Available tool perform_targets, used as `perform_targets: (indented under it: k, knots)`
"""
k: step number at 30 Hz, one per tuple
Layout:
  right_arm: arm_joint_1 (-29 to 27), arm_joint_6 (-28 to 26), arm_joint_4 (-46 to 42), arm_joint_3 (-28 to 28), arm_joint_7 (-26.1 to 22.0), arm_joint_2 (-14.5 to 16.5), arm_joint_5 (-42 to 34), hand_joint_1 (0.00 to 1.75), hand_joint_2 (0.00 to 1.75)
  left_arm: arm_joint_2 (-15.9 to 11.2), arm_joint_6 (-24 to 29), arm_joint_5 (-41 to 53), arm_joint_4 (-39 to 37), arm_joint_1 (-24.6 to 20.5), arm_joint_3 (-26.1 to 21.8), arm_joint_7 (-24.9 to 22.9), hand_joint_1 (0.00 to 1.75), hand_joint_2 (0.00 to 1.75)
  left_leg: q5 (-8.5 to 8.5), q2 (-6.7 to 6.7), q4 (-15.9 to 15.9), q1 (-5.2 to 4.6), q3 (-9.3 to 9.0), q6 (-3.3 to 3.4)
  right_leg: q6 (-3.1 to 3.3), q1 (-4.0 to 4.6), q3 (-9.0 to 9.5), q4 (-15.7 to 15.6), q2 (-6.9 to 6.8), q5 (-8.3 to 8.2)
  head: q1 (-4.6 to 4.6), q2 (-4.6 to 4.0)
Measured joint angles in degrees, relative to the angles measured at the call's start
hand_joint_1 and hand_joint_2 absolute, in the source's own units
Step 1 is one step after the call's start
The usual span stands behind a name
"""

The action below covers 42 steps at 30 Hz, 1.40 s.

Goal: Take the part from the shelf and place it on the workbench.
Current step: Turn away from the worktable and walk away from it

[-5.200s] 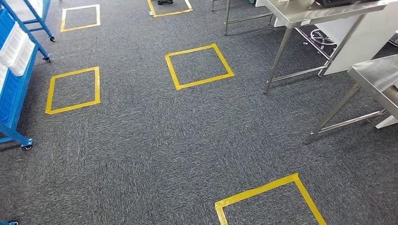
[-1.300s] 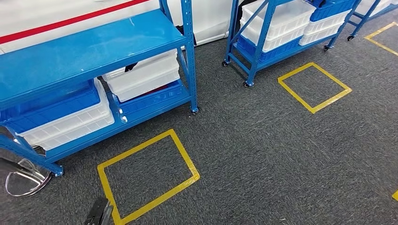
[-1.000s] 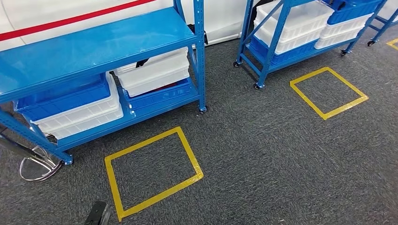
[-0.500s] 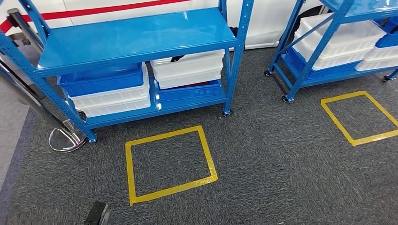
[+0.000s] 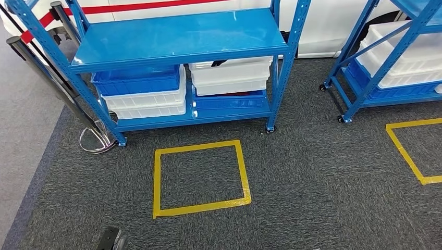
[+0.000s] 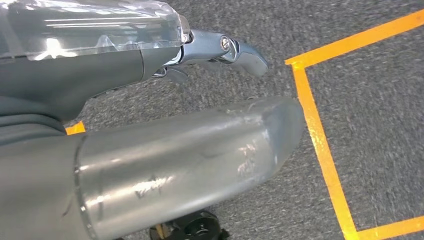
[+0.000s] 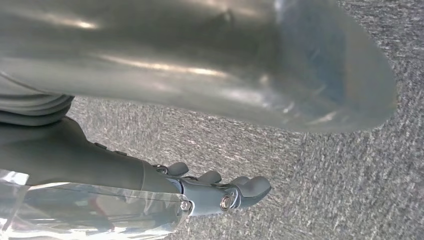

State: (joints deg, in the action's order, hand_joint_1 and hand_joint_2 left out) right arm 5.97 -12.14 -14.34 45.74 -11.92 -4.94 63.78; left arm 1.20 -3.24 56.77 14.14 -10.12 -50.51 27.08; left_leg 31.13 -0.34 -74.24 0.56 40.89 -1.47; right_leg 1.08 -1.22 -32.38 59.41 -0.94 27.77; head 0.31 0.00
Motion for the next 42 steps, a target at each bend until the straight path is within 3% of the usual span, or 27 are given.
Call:
perform_targets:
  k: [2,4,7,9,10,12,14,15,16,18,19,20,21,23,25,27,29,30,31,34,35,36,37,39,41,42]
  knots:
    - [-0.4,0.1,0.1,0.5,0.2,0.0,-0.1,0.00,0.00,0.0,0.0,0.0,0.0,0.2,0.0,0.1,0.00,0.00,-3.81,0.40,7.9,-0.24,-4.18,0.82,-0.24,0.04,0.74,0.0,-0.56,0.44,0.01,0.00]
    - [-0.7,0.2,0.2,1.0,0.3,0.1,-0.3,0.00,0.00,-0.1,0.0,0.0,0.0,0.2,0.0,0.2,0.00,0.00,-5.25,1.13,14.4,-0.75,-7.47,1.70,-0.77,0.14,1.23,-0.1,-1.00,0.89,0.03,0.00]
    - [-1.2,0.3,0.3,1.5,0.8,0.3,-0.5,0.00,0.00,-0.1,0.0,0.0,0.0,0.6,0.1,0.2,0.00,0.00,-4.69,1.05,16.6,-0.93,-8.79,2.65,-1.94,0.12,1.82,0.1,-1.25,0.48,0.04,0.01]
    - [-1.4,0.6,0.4,1.7,1.2,0.4,-0.4,0.00,0.00,0.0,0.0,0.0,0.0,0.9,0.1,0.3,0.00,0.00,-4.62,0.75,17.5,-0.69,-10.36,3.36,-2.48,0.01,1.28,2.1,-0.58,1.00,0.21,0.01]
    - [-1.4,0.8,0.5,1.8,1.5,0.5,-0.3,0.00,0.00,0.0,0.0,-0.1,0.0,0.9,0.1,0.3,0.00,0.00,-4.52,0.66,17.7,-0.62,-11.13,3.64,-2.62,-0.06,-0.01,4.4,-0.10,1.96,0.30,0.01]
    - [-1.6,0.9,0.5,2.0,2.1,0.5,-0.2,0.00,0.00,0.1,0.0,-0.1,0.0,0.9,0.1,0.4,0.00,0.00,-3.85,0.50,17.8,-0.73,-11.94,3.98,-2.91,-0.08,-4.49,10.9,0.58,4.38,0.40,0.00]
    - [-2.0,1.1,0.6,2.2,2.7,0.6,0.0,0.00,0.00,0.3,0.0,-0.1,0.0,1.1,0.1,0.4,0.00,0.00,-2.88,0.10,17.8,-0.82,-12.95,3.99,-3.12,-0.07,-8.38,14.7,0.70,5.26,0.39,0.00]
    - [-2.3,1.1,0.7,2.2,2.9,0.6,0.0,0.00,0.00,0.3,0.0,-0.1,0.0,1.2,0.2,0.4,0.00,0.00,-2.32,-0.16,17.8,-0.84,-13.66,3.89,-3.08,-0.07,-8.98,13.9,0.71,4.46,0.42,0.00]
    - [-2.5,1.2,0.7,2.2,3.0,0.6,0.1,0.00,0.00,0.4,0.0,-0.1,0.0,1.3,0.2,0.4,0.00,0.00,-1.68,-0.38,17.8,-0.85,-14.51,3.74,-2.95,-0.05,-8.65,11.3,0.71,2.63,0.45,0.00]
    - [-2.7,1.2,0.8,2.2,3.1,0.7,0.1,0.00,0.00,0.5,0.0,-0.1,0.0,1.4,0.2,0.4,0.00,0.00,-0.23,-0.64,17.7,-0.91,-16.05,3.30,-2.30,0.15,-7.05,4.4,0.79,-2.65,0.46,0.00]
    - [-2.8,1.2,0.9,2.2,3.2,0.7,0.1,0.00,0.00,0.6,0.0,-0.1,0.0,1.4,0.2,0.4,0.00,0.00,0.47,-0.69,17.7,-0.95,-16.47,2.97,-1.93,0.35,-6.49,2.1,0.84,-4.46,0.40,0.00]
    - [-2.8,1.2,0.9,2.3,3.2,0.7,0.1,0.00,0.00,0.6,0.0,-0.1,0.0,1.4,0.2,0.4,0.00,0.00,0.97,-0.71,17.7,-0.98,-16.94,2.61,-1.51,0.54,-6.24,0.9,0.89,-5.45,0.37,0.00]
    - [-2.8,1.2,0.9,2.3,3.2,0.8,0.1,0.00,0.00,0.7,0.0,-0.1,0.0,1.4,0.2,0.4,0.00,0.00,1.15,-0.74,17.6,-1.01,-17.31,2.21,-1.15,0.71,-6.09,0.7,0.89,-5.21,0.32,0.00]
    - [-2.8,1.3,1.0,2.3,3.2,0.9,0.1,0.00,0.00,0.6,0.0,-0.1,0.0,1.3,0.3,0.4,0.00,0.00,0.49,-0.73,16.0,-0.97,-17.14,1.52,-0.38,0.59,-4.94,0.2,0.87,-4.74,0.33,0.00]
    - [-2.9,1.3,1.0,2.4,3.2,1.0,0.1,0.00,0.00,0.7,0.0,-0.1,0.1,1.2,0.3,0.4,0.00,0.00,-0.42,-0.48,10.2,-0.79,-14.03,0.91,0.33,0.38,-3.20,-0.5,0.82,-3.97,0.08,0.00]
    - [-2.8,1.4,1.0,2.5,3.2,1.1,0.1,0.00,0.00,0.8,0.0,-0.1,0.1,1.3,0.3,0.4,0.00,0.00,1.73,-0.22,3.3,-0.47,-9.02,0.20,0.66,0.33,-1.63,-0.9,0.85,-2.82,-0.17,0.00]
    - [-2.9,1.5,1.0,2.6,3.2,1.2,0.1,0.00,0.00,0.8,0.0,-0.2,0.1,1.5,0.3,0.4,0.00,0.00,5.84,-0.12,0.7,-0.20,-5.28,-0.27,0.58,0.32,-0.01,-1.0,0.94,-1.47,-0.19,0.00]
    - [-2.9,1.6,1.0,2.6,3.2,1.2,0.1,0.00,0.00,0.8,0.0,-0.2,0.1,1.6,0.3,0.4,0.00,0.00,6.60,-0.07,1.6,-0.10,-4.43,-0.27,0.48,0.31,0.92,-1.0,0.96,-0.76,-0.18,0.00]
    - [-2.9,1.7,1.0,2.6,3.2,1.3,0.1,0.00,0.00,0.8,0.0,-0.2,0.1,1.7,0.3,0.3,0.00,0.00,5.62,-0.01,3.9,-0.03,-4.21,-0.18,0.35,0.30,1.91,-1.0,0.95,-0.01,-0.18,0.00]
    - [-2.9,2.2,1.0,2.6,2.9,1.5,0.2,0.00,0.00,0.7,0.0,-0.1,0.1,2.0,0.3,0.0,0.00,0.00,-4.17,0.41,13.1,-0.19,-4.97,0.57,-0.33,0.40,4.32,-0.9,0.96,2.11,-0.20,0.00]
    - [-2.8,2.4,1.0,2.6,2.8,1.6,0.2,0.00,0.00,0.7,0.1,-0.1,0.1,2.1,0.3,-0.1,0.00,0.00,-6.24,0.53,14.5,-0.36,-5.27,0.98,-0.71,0.42,4.80,-1.0,0.98,2.69,-0.21,0.00]
    - [-2.8,2.5,1.0,2.6,2.7,1.6,0.2,0.00,0.00,0.7,0.1,-0.1,0.1,2.1,0.3,-0.1,0.00,0.00,-6.96,0.53,15.1,-0.50,-5.50,1.45,-1.16,0.48,5.25,-0.9,1.00,2.94,-0.21,0.00]
    - [-2.7,2.6,1.0,2.6,2.7,1.6,0.3,0.00,0.00,0.7,0.1,-0.1,0.1,2.1,0.3,-0.2,0.00,0.00,-6.64,0.37,15.4,-0.54,-6.11,1.93,-1.63,0.48,5.53,-0.7,0.99,2.89,-0.23,0.00]
    - [-2.5,2.9,1.0,2.6,2.6,1.7,0.4,0.00,0.87,0.7,0.2,0.0,0.1,1.9,0.3,-0.2,0.00,0.00,-6.48,0.09,16.3,-0.45,-7.61,2.79,-2.28,0.38,4.85,2.0,0.93,2.23,-0.15,0.00]
    - [-2.4,3.2,1.0,2.7,2.5,1.8,0.3,0.00,0.87,0.7,0.2,0.0,0.2,1.8,0.3,-0.2,0.00,0.00,-5.90,0.07,16.8,-0.44,-8.96,3.50,-2.49,0.28,1.19,7.8,0.95,2.99,-0.04,0.00]
    - [-2.3,3.5,1.0,2.7,2.4,1.8,0.0,0.00,0.44,0.7,0.2,0.0,0.2,1.7,0.3,-0.2,0.00,0.00,-5.45,0.13,16.9,-0.51,-9.43,3.79,-2.48,0.32,-1.35,11.1,0.96,4.44,0.00,0.00]
